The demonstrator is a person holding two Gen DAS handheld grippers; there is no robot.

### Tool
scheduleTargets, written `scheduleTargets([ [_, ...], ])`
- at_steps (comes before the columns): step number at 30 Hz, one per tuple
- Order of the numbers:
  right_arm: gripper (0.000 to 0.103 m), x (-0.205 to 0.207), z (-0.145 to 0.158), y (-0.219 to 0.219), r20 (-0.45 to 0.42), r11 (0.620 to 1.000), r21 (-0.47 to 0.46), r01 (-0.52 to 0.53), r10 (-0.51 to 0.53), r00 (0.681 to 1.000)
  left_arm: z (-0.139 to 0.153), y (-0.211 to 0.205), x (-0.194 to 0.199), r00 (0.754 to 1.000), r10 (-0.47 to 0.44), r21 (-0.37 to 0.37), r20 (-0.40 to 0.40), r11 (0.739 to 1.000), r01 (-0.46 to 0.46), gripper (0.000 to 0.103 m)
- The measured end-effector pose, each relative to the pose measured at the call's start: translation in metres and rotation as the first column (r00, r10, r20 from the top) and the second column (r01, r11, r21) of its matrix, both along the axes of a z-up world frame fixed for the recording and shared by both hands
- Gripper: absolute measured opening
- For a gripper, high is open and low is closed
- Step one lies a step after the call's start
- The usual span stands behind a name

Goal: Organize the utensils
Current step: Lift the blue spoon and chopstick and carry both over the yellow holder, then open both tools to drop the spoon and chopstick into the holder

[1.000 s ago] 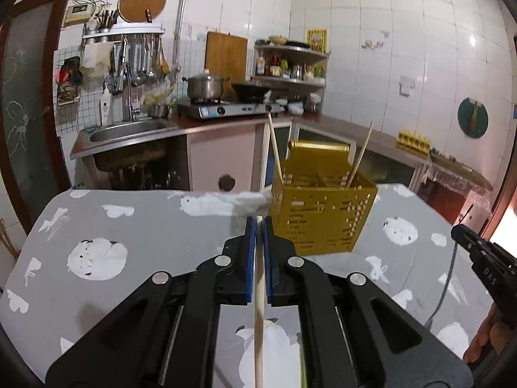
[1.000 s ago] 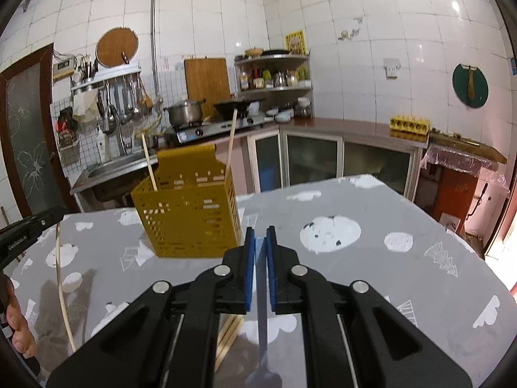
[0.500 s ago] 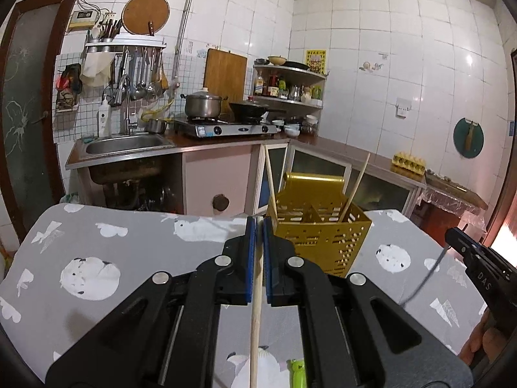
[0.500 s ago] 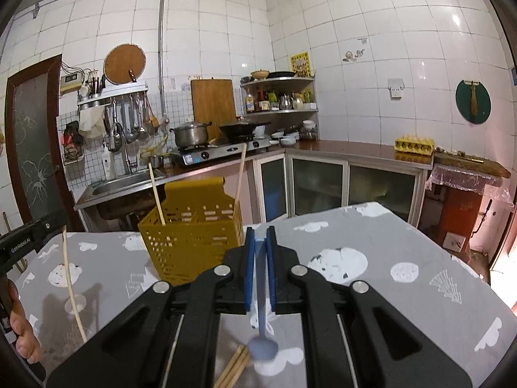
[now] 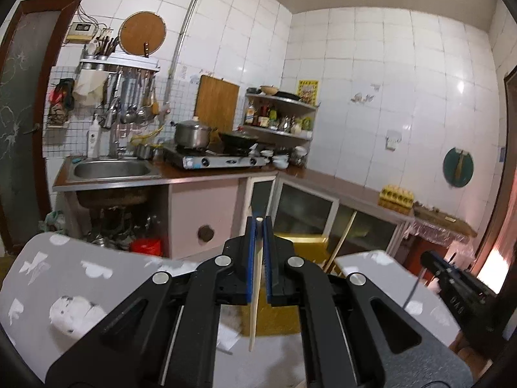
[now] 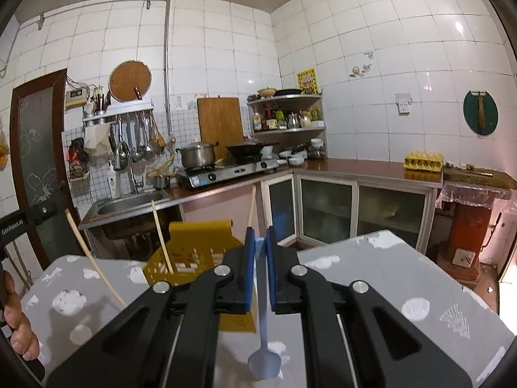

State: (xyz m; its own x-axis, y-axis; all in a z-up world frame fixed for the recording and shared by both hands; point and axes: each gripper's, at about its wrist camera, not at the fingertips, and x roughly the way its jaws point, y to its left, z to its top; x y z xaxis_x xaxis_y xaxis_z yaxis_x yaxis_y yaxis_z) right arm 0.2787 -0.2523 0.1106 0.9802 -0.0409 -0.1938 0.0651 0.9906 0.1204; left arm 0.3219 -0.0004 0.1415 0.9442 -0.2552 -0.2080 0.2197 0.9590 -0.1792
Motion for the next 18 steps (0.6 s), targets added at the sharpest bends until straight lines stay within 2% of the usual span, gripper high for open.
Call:
scheduleTargets([
  [8, 0.008, 0.021, 0.05, 0.013, 0.084, 0.999, -0.028, -0.03, 0.032, 0.996, 0.061, -0.017, 0.015, 0.995, -0.044, -0.012, 0.085, 0.999, 0.045, 0.003],
  [14, 0.007, 0.043, 0.072, 0.021, 0.099, 0.999, -0.025, -0.042, 0.044, 0.994, 0.099, -0.02, 0.028, 0.989, -0.031, -0.02, 0.144, 0.999, 0.035, 0.003],
  [18, 0.007, 0.07, 0.077, 0.025, 0.087, 0.999, -0.007, -0.049, 0.05, 0.995, 0.1, -0.024, 0.047, 0.989, -0.026, -0.017, 0.149, 0.999, 0.029, 0.003],
])
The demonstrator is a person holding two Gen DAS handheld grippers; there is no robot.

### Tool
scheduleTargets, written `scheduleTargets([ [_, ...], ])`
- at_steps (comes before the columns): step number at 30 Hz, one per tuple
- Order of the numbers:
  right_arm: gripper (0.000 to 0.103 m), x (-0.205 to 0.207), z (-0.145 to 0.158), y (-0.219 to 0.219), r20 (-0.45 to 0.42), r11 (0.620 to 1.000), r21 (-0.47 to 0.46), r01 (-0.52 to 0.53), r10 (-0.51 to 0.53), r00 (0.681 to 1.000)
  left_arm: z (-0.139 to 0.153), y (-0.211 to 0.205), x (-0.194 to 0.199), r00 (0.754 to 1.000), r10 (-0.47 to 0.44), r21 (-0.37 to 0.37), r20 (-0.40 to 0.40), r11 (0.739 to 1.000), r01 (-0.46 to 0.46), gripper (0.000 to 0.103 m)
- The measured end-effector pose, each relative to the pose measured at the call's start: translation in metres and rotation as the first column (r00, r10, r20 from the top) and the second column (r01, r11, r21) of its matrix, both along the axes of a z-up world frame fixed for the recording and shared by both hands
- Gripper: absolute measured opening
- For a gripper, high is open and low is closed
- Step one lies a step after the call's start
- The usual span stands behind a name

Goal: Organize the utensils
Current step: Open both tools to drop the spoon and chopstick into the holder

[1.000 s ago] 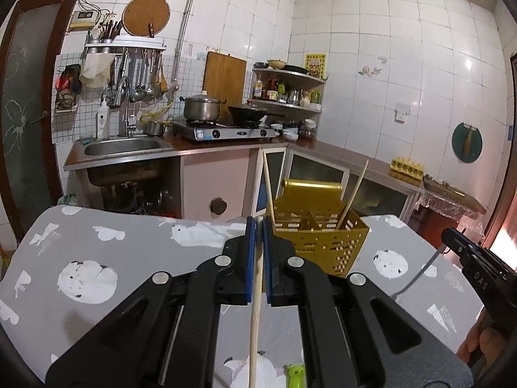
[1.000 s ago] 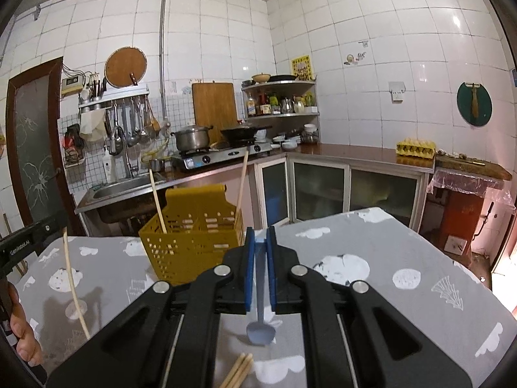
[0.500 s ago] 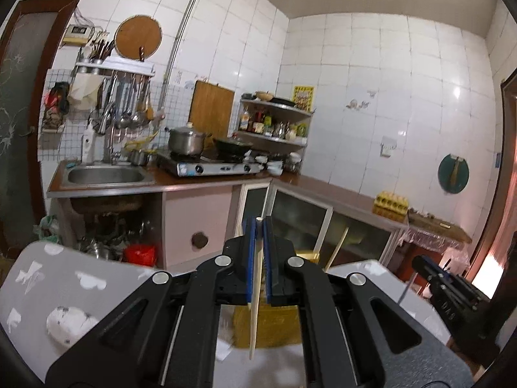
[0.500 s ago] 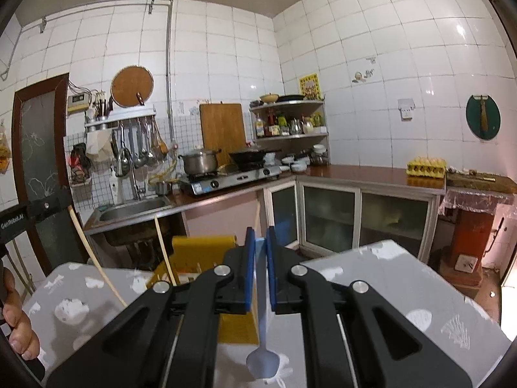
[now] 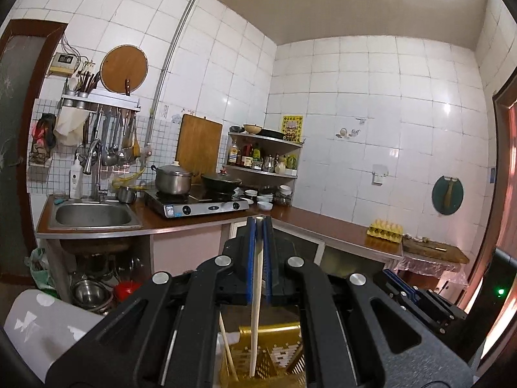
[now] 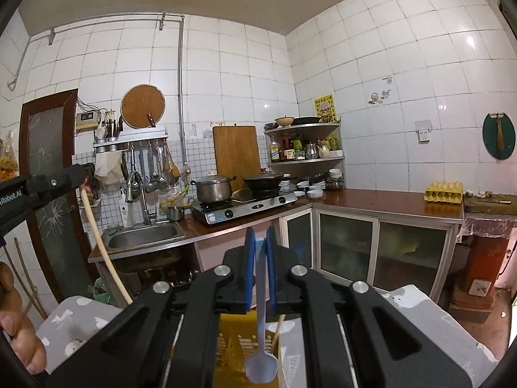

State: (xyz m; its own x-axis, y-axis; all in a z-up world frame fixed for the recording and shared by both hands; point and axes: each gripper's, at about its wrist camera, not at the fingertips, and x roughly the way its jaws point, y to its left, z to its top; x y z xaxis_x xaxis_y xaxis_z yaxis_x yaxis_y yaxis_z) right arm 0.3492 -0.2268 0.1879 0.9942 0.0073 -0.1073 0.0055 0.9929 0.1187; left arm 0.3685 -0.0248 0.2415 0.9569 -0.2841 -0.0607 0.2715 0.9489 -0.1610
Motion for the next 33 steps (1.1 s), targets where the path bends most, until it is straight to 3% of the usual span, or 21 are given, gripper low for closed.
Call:
scheduleTargets([
  [8, 0.007, 0.038, -0.02, 0.006, -0.053, 1.0, 0.004, -0.002, 0.003, 0.999, -0.059, -0.015, 0.057, 0.997, 0.006, 0.008, -0.071, 1.0, -0.005, 0.003],
  [11, 0.007, 0.053, -0.04, 0.005, -0.108, 1.0, -0.009, -0.002, 0.001, 0.994, -0.101, -0.014, 0.086, 0.988, 0.031, 0.04, -0.149, 0.999, -0.025, 0.003],
  [17, 0.008, 0.08, -0.078, -0.003, -0.238, 1.0, -0.024, -0.011, 0.005, 0.971, -0.156, -0.006, 0.114, 0.959, 0.045, 0.083, -0.28, 0.996, -0.022, 0.004],
  [22, 0.009, 0.089, -0.097, -0.009, -0.325, 0.999, -0.028, -0.025, 0.014, 0.946, -0.167, -0.003, 0.111, 0.94, 0.049, 0.102, -0.336, 0.995, -0.015, 0.007],
  [23, 0.009, 0.088, -0.1, -0.009, -0.337, 0.999, -0.028, -0.027, 0.016, 0.941, -0.165, 0.002, 0.105, 0.938, 0.055, 0.103, -0.342, 0.994, -0.021, 0.011],
  [24, 0.012, 0.086, -0.101, -0.012, -0.353, 0.999, -0.031, -0.023, 0.011, 0.936, -0.164, 0.005, 0.1, 0.937, 0.06, 0.105, -0.345, 0.994, -0.025, 0.029],
  [25, 0.027, 0.084, -0.101, -0.013, -0.361, 0.999, -0.035, -0.016, 0.003, 0.933, -0.16, 0.009, 0.096, 0.936, 0.065, 0.105, -0.346, 0.994, -0.03, 0.054],
  [26, 0.052, 0.08, -0.101, -0.017, -0.367, 0.999, -0.036, -0.007, -0.007, 0.93, -0.155, 0.012, 0.092, 0.936, 0.07, 0.105, -0.344, 0.994, -0.035, 0.064],
  [27, 0.06, 0.072, -0.101, -0.022, -0.369, 0.999, -0.031, 0.01, -0.02, 0.929, -0.151, 0.019, 0.085, 0.939, 0.078, 0.107, -0.336, 0.993, -0.044, 0.071],
  [29, 0.06, 0.058, -0.101, -0.027, -0.371, 0.999, -0.024, 0.023, -0.03, 0.928, -0.14, 0.028, 0.069, 0.941, 0.091, 0.124, -0.325, 0.991, -0.053, 0.072],
  [33, 0.06, 0.025, -0.112, -0.033, -0.415, 0.999, -0.03, 0.042, -0.051, 0.909, -0.139, 0.046, 0.034, 0.932, 0.114, 0.121, -0.343, 0.99, -0.077, 0.098],
])
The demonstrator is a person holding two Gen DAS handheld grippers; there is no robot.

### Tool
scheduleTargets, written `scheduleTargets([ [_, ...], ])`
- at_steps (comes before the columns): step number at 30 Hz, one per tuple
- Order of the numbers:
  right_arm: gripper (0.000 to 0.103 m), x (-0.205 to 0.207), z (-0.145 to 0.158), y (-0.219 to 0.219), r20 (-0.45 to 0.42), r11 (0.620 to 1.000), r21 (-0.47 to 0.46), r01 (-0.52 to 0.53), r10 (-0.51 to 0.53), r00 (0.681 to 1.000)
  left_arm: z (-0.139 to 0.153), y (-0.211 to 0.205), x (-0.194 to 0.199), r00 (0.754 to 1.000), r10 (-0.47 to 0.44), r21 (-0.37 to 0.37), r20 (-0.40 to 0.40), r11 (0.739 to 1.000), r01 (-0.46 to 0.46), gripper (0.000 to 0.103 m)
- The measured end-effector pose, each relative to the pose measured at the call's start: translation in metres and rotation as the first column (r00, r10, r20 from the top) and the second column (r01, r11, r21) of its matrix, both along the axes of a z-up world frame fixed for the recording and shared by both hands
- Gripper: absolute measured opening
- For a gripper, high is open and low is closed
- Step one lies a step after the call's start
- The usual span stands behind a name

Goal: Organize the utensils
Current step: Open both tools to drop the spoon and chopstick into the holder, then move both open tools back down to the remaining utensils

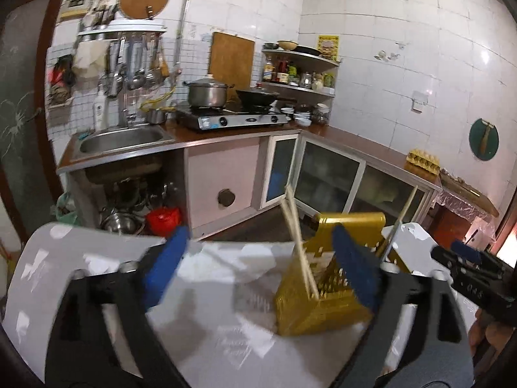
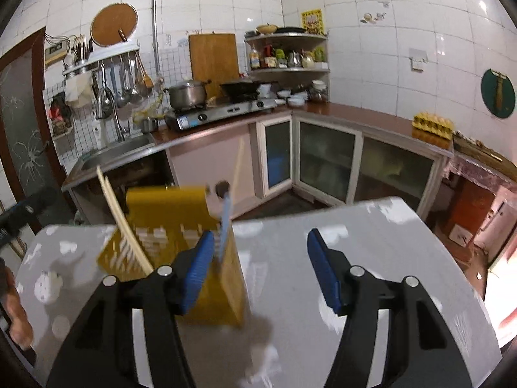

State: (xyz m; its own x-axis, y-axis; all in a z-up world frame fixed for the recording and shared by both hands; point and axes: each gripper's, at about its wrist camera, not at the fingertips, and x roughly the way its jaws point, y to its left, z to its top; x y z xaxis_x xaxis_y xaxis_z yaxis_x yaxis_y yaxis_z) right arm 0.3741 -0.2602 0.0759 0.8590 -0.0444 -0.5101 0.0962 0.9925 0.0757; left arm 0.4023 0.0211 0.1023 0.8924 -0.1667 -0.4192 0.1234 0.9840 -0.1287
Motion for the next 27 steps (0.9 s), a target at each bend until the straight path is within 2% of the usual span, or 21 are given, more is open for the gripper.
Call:
scheduleTargets([
  [2, 0.06, -0.022, -0.013, -0.001, -0.028, 1.0, 0.001, 0.015, -0.015, 0.999, -0.008, 0.01, -0.024, 0.999, 0.042, 0.018, 0.001, 0.999, -0.042, 0.098],
  [5, 0.06, -0.049, -0.036, -0.002, -0.074, 0.999, 0.001, 0.042, -0.041, 0.996, -0.022, 0.016, -0.038, 0.999, 0.04, 0.05, -0.027, 0.998, -0.039, 0.098],
  [7, 0.06, -0.065, -0.054, 0.0, -0.114, 0.999, 0.006, 0.051, -0.05, 0.992, -0.038, 0.014, -0.051, 0.997, 0.034, 0.071, -0.064, 0.997, -0.029, 0.098],
  [9, 0.06, -0.078, -0.07, 0.002, -0.147, 0.998, 0.013, 0.065, -0.062, 0.987, -0.058, 0.014, -0.064, 0.991, 0.006, 0.052, -0.131, 0.999, 0.001, 0.098],
  [10, 0.06, -0.081, -0.076, 0.003, -0.16, 0.997, 0.018, 0.069, -0.065, 0.985, -0.063, 0.011, -0.065, 0.99, 0.001, 0.05, -0.14, 0.999, 0.006, 0.098],
  [11, 0.06, -0.085, -0.083, 0.004, -0.176, 0.997, 0.024, 0.076, -0.07, 0.982, -0.078, 0.01, -0.071, 0.982, -0.02, 0.038, -0.19, 0.999, 0.028, 0.098],
  [13, 0.06, -0.094, -0.1, 0.007, -0.21, 0.996, 0.03, 0.085, -0.076, 0.975, -0.094, -0.001, -0.077, 0.972, -0.037, 0.049, -0.233, 0.998, 0.05, 0.098],
  [18, 0.06, -0.1, -0.12, 0.01, -0.273, 0.994, 0.012, 0.109, -0.102, 0.957, -0.131, -0.022, -0.083, 0.954, -0.052, 0.108, -0.295, 0.99, 0.088, 0.098],
  [24, 0.06, -0.097, -0.129, 0.018, -0.309, 0.994, 0.003, 0.111, -0.105, 0.945, -0.143, -0.018, -0.079, 0.942, -0.058, 0.086, -0.33, 0.992, 0.091, 0.098],
  [27, 0.06, -0.094, -0.135, 0.024, -0.335, 0.993, -0.023, 0.113, -0.114, 0.935, -0.147, -0.019, -0.076, 0.938, -0.056, 0.099, -0.342, 0.99, 0.096, 0.098],
])
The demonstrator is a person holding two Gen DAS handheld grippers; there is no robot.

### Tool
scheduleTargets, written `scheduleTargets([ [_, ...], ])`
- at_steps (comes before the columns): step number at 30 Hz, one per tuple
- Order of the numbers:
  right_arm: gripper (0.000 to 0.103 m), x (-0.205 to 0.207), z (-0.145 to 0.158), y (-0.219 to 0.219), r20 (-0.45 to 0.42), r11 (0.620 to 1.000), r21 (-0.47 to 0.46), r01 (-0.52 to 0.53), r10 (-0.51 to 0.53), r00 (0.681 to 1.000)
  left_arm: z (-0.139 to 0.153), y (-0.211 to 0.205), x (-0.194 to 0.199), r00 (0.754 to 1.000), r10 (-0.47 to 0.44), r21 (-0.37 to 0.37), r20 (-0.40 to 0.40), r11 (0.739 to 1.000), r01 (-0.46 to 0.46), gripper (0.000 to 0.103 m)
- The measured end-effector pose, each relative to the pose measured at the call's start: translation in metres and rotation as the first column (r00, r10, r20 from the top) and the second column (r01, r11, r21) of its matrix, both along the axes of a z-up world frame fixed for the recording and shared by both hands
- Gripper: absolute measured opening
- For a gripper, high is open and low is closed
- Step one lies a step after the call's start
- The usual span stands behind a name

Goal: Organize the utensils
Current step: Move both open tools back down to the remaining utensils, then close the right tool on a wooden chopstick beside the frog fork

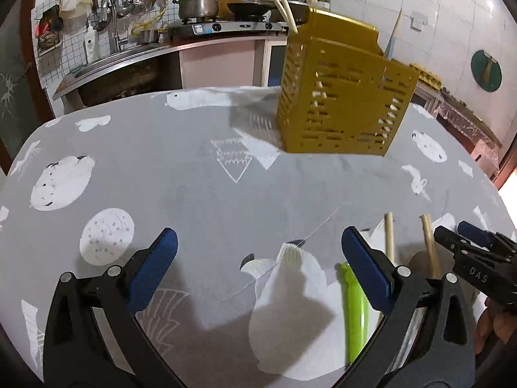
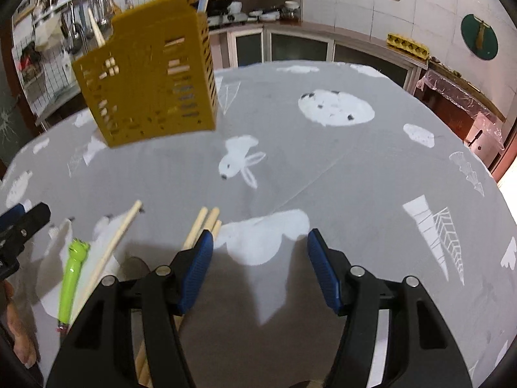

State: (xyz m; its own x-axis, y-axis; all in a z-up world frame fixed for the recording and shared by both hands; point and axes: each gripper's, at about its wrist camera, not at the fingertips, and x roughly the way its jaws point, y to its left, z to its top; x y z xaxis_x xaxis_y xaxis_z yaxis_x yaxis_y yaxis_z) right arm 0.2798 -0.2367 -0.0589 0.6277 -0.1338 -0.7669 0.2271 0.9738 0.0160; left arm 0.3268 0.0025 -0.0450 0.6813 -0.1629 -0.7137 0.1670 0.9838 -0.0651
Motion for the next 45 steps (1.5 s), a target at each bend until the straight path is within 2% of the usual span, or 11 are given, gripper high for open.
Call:
scheduleTargets([
  [6, 0.06, 0.001, -0.004, 0.01, -0.031, 1.0, -0.017, 0.017, -0.017, 0.999, 0.005, -0.004, -0.002, 1.0, -0.009, 0.006, 0.011, 1.0, 0.009, 0.098],
  [10, 0.059, -0.002, 0.004, 0.002, 0.004, 0.997, 0.057, 0.051, -0.052, 0.999, 0.007, -0.004, -0.004, 1.0, -0.01, 0.018, 0.022, 1.0, 0.01, 0.098],
  [15, 0.059, 0.002, 0.002, 0.01, -0.023, 0.999, 0.028, 0.039, -0.038, 0.999, 0.004, 0.005, 0.0, 1.0, 0.0, -0.015, 0.003, 1.0, 0.0, 0.098],
  [21, 0.059, -0.003, 0.004, 0.014, -0.013, 0.998, 0.043, 0.04, -0.04, 0.999, 0.003, 0.008, 0.002, 1.0, 0.012, -0.023, -0.002, 1.0, -0.012, 0.098],
  [29, 0.059, -0.009, 0.004, 0.024, -0.013, 0.999, 0.01, 0.04, -0.04, 0.999, 0.005, 0.008, 0.0, 1.0, 0.014, -0.031, 0.0, 0.999, -0.014, 0.098],
  [31, 0.059, -0.012, 0.004, 0.021, -0.012, 0.999, 0.011, 0.05, -0.05, 0.999, 0.006, 0.008, 0.0, 1.0, 0.014, -0.032, 0.001, 0.999, -0.014, 0.098],
  [34, 0.059, -0.012, 0.001, 0.015, -0.023, 0.996, 0.07, 0.053, -0.051, 0.998, 0.005, 0.008, 0.0, 1.0, 0.009, -0.036, -0.005, 0.999, -0.009, 0.098],
  [37, 0.058, -0.009, 0.0, 0.021, -0.026, 0.998, 0.047, 0.044, -0.043, 0.999, 0.004, 0.006, -0.001, 1.0, 0.002, -0.028, -0.005, 1.0, -0.002, 0.098],
  [39, 0.056, -0.005, -0.001, 0.025, -0.029, 0.999, 0.016, 0.048, -0.047, 0.998, 0.005, 0.005, -0.002, 1.0, 0.001, -0.024, 0.0, 1.0, -0.001, 0.098],
  [42, 0.053, 0.002, -0.006, 0.024, -0.045, 0.998, 0.021, 0.051, -0.05, 0.998, 0.005, 0.004, -0.003, 1.0, 0.0, -0.026, -0.001, 1.0, 0.0, 0.098],
  [45, 0.04, 0.009, -0.006, 0.027, -0.044, 0.999, -0.005, 0.037, -0.038, 0.998, 0.004, 0.002, -0.003, 1.0, -0.007, -0.028, -0.007, 1.0, 0.007, 0.098],
])
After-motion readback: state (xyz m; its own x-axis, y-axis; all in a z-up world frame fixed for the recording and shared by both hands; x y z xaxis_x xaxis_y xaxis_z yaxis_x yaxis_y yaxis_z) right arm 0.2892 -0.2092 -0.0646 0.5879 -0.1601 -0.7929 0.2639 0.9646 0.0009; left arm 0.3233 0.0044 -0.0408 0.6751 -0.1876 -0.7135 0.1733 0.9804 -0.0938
